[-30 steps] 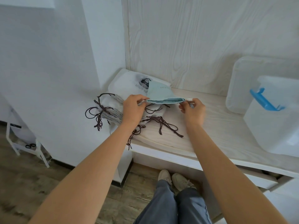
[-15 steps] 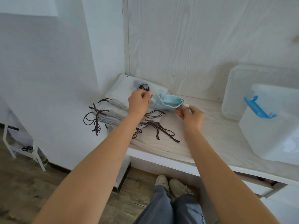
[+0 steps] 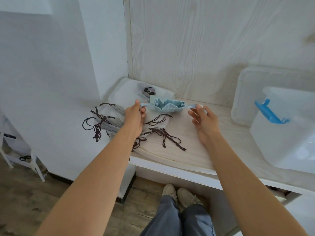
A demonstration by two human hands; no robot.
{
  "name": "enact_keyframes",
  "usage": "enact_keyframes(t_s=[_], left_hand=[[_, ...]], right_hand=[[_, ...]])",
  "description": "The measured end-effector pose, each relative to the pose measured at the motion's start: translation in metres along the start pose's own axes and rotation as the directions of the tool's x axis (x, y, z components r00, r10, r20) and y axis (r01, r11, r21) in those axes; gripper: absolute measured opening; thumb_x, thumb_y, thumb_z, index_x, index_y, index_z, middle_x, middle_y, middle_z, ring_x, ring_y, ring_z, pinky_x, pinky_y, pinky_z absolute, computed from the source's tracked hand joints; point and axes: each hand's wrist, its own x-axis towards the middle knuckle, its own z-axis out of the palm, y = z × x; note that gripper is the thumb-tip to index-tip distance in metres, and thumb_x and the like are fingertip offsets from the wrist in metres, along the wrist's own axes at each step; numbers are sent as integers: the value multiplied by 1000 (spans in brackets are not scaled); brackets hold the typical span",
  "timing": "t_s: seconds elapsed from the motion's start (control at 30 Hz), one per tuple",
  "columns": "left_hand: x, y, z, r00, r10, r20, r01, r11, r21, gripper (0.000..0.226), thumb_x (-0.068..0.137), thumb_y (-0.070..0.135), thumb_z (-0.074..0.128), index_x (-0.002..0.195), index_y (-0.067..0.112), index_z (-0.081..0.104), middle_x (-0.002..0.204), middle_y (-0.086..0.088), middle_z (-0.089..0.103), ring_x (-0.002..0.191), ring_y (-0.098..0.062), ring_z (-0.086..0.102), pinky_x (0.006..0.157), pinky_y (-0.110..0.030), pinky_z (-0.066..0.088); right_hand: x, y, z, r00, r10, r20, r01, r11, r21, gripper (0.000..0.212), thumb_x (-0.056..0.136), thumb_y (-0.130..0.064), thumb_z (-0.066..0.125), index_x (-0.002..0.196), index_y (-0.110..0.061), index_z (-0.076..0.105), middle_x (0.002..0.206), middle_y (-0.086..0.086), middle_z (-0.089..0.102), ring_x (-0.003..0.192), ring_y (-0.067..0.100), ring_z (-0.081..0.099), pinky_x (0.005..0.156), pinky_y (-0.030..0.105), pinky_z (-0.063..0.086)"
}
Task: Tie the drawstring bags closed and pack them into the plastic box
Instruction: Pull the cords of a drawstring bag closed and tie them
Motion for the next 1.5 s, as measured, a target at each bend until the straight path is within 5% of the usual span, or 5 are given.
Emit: enact_keyframes(t_s=[0.2, 0.33, 0.53, 0.67, 1.5], left_hand=[[2, 1, -5, 994, -32, 104, 45, 991, -124, 24, 102, 15, 31, 80, 14, 40, 70, -1, 56, 36, -2, 31, 35, -13, 23], [-3, -4, -3, 983, 106, 148, -147, 941, 305, 29, 100, 20, 37, 72, 18, 39, 58, 4, 34, 42, -6, 23, 42, -19, 19], [-13, -13, 1, 845, 327, 424, -530, 402, 747, 14, 89, 9, 49, 95, 8, 61, 79, 0, 53, 59, -5, 41, 51, -6, 34], [-11, -20, 1, 766, 370, 525, -607, 149, 780, 18, 85, 14, 65, 98, 2, 65, 93, -8, 52, 82, -13, 49, 66, -10, 31], [-12, -23, 0, 767, 568, 300, -505, 244, 828, 19, 95, 13, 51, 91, -3, 61, 90, -7, 39, 79, -18, 40, 68, -13, 24]], right_hand=[[-4, -5, 0, 991, 106, 84, -123, 962, 245, 26, 100, -13, 39, 75, -16, 44, 71, 4, 73, 62, 8, 69, 44, 12, 45], [-3, -1, 4, 996, 22, 85, -30, 994, 102, 24, 99, -12, 40, 76, -13, 48, 62, 1, 62, 52, 6, 57, 53, 15, 48], [0, 11, 0, 917, -347, 196, 379, 609, -697, 15, 85, -7, 58, 92, -15, 68, 74, -2, 51, 59, 1, 44, 61, 7, 35], [-5, 11, 3, 833, -497, 244, 472, 409, -781, 18, 85, -4, 61, 101, -2, 70, 94, 8, 54, 64, 3, 44, 65, -3, 30], [-3, 16, -3, 754, -623, 211, 429, 223, -875, 18, 80, 3, 66, 65, 3, 56, 82, 18, 50, 65, 20, 38, 58, 16, 22]])
